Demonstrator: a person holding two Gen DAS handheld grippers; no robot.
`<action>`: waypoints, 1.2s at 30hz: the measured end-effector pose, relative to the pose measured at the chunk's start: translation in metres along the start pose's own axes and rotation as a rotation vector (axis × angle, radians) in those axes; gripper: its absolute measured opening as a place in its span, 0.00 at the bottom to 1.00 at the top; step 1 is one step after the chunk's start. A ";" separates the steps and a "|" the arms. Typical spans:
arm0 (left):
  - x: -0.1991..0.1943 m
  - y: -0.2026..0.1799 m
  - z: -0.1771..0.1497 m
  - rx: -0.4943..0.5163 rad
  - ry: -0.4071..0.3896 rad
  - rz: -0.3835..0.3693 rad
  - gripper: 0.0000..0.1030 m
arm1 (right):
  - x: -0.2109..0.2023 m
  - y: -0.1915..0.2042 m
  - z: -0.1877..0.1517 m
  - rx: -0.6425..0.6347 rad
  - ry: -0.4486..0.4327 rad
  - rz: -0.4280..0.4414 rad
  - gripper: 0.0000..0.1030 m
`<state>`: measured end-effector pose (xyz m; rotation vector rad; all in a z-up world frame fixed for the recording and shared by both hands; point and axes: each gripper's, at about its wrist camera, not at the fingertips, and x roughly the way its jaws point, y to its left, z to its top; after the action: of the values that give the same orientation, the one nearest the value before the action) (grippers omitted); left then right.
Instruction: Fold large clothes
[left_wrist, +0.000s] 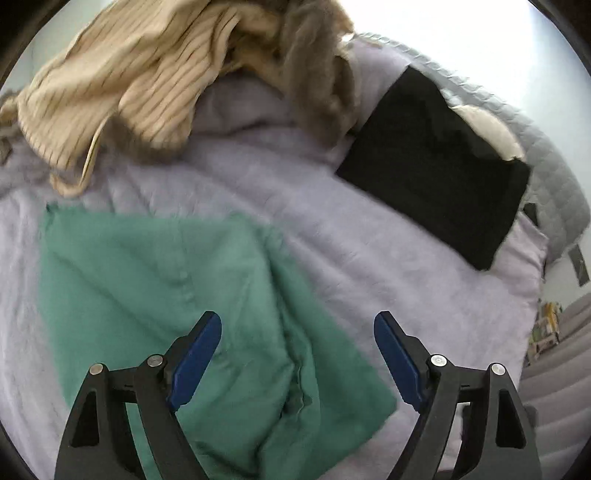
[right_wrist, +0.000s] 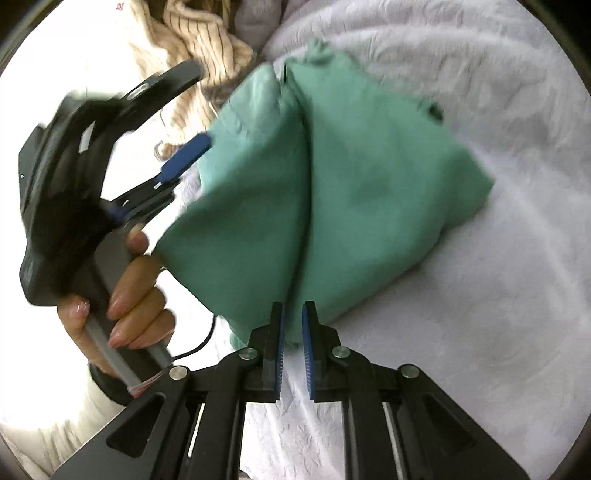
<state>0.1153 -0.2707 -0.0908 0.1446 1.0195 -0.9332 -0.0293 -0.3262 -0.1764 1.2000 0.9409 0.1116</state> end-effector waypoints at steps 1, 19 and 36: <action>-0.006 -0.002 0.000 0.004 -0.007 0.001 0.82 | -0.004 -0.002 0.004 0.015 -0.014 0.010 0.35; -0.049 0.197 -0.071 -0.469 -0.036 0.373 0.83 | 0.066 0.024 0.124 -0.036 0.092 0.104 0.60; -0.023 0.218 -0.065 -0.478 -0.032 0.434 0.82 | 0.072 0.084 0.198 -0.274 0.016 0.055 0.07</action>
<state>0.2260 -0.0882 -0.1741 -0.0510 1.0984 -0.2844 0.1818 -0.4008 -0.1374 0.9719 0.8756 0.2857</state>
